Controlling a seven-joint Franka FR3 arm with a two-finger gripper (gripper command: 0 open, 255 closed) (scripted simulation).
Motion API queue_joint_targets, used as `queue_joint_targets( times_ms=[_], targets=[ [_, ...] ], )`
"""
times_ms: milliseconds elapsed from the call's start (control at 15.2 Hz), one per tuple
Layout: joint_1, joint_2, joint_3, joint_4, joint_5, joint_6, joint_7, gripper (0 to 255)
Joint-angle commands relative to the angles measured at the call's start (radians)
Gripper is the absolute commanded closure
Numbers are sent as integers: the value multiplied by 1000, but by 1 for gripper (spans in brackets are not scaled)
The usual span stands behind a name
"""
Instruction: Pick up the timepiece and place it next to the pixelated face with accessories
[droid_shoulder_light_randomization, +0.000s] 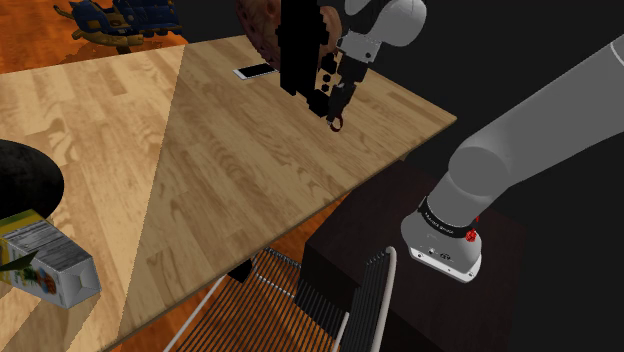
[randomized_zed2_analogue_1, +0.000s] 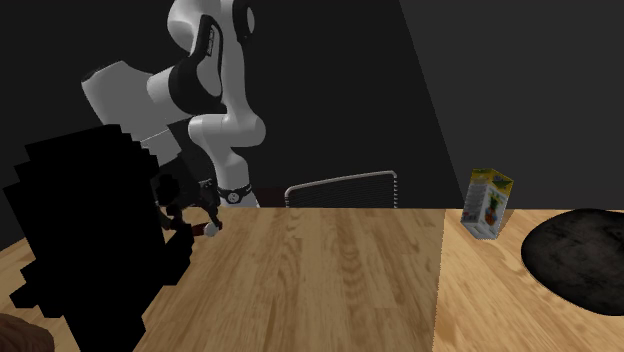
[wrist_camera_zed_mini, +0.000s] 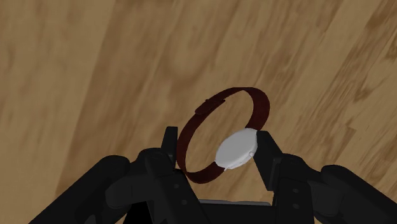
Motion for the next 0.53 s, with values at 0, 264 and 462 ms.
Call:
queue_joint_targets(
  times_ms=[0,264,462],
  targets=[
    [2,10,0,-7,5,17,-7,255],
    [2,10,0,-7,5,17,-7,255],
    [2,10,0,-7,5,17,-7,0]
  ],
)
